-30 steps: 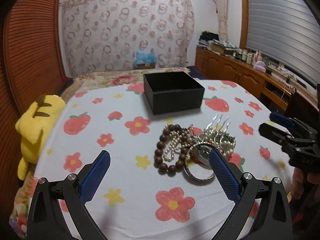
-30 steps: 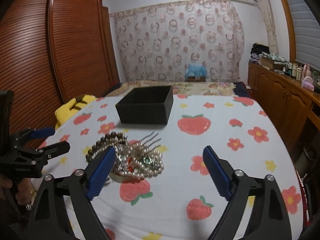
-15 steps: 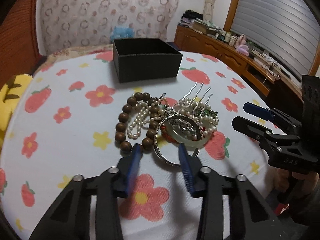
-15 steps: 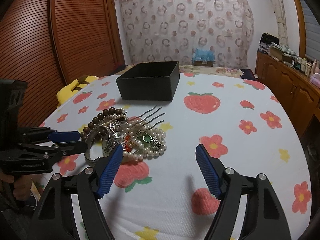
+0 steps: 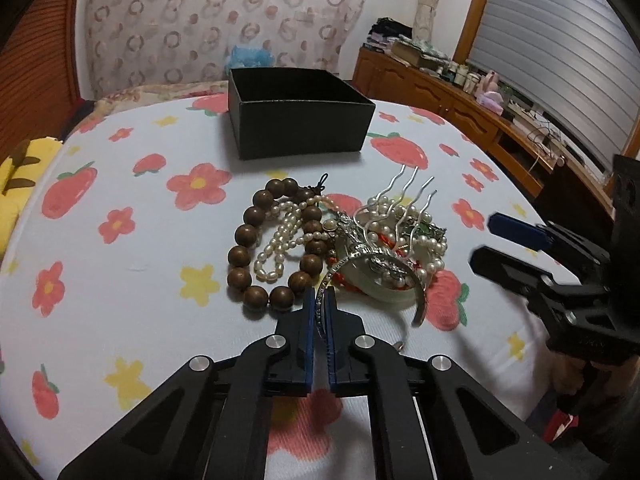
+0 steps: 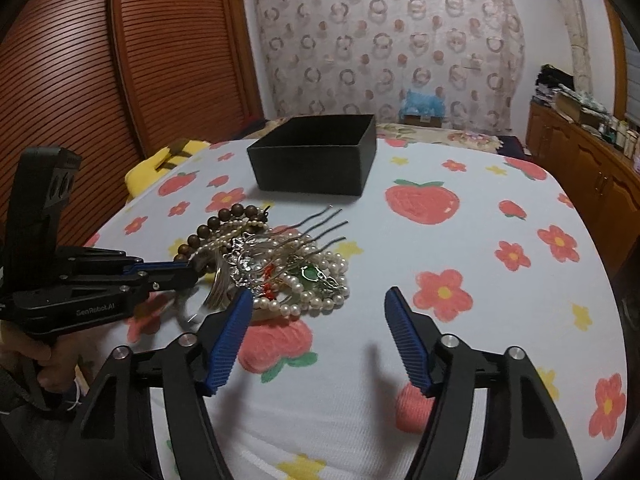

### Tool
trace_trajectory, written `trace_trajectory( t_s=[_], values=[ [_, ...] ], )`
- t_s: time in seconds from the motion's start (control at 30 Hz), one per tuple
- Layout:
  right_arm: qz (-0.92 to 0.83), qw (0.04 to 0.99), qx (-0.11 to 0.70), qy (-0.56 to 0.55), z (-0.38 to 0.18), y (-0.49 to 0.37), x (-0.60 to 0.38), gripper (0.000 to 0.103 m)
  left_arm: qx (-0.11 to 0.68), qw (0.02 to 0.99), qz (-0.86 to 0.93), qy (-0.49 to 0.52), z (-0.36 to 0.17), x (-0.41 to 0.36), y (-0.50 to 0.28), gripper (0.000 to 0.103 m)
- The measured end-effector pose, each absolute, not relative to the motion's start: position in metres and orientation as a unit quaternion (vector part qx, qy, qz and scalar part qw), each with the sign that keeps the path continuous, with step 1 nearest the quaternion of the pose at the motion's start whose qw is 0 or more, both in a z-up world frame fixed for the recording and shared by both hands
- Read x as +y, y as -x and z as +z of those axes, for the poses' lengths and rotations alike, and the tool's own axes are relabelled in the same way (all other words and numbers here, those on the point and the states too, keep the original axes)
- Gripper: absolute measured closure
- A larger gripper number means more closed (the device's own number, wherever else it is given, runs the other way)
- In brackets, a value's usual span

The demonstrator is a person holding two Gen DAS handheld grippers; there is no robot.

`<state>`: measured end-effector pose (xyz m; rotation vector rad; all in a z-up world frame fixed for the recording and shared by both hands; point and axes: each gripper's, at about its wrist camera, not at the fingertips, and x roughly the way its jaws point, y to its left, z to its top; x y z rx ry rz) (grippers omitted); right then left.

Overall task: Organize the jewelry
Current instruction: 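Lower the left tool onto the pile and close on the silver bangle, then grasp the silver hair pins with the right tool while the left tool holds the bangle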

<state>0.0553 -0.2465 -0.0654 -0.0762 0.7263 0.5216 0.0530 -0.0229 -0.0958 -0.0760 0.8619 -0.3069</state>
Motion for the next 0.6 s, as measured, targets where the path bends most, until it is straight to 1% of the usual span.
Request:
trace_trajectory(
  t_s=[0.17,0.37,0.6],
  values=[
    [0.262,0.894,0.36,0.042,-0.06,-0.076,-0.241,0.038,0.396,0.906,-0.145,0.038,-0.088,-0.015,-0.046,0.1],
    [0.283,0.874,0.395,0.028,-0.064,-0.112,-0.23,0.04,0.372,0.917,-0.135,0.042,-0.075,-0.002,-0.042,0.1],
    [0.301,0.848,0.436,-0.014,-0.078,-0.138,-0.223,0.04,0.362,0.923,-0.12,0.047,-0.073,0.013,-0.044,0.1]
  ],
)
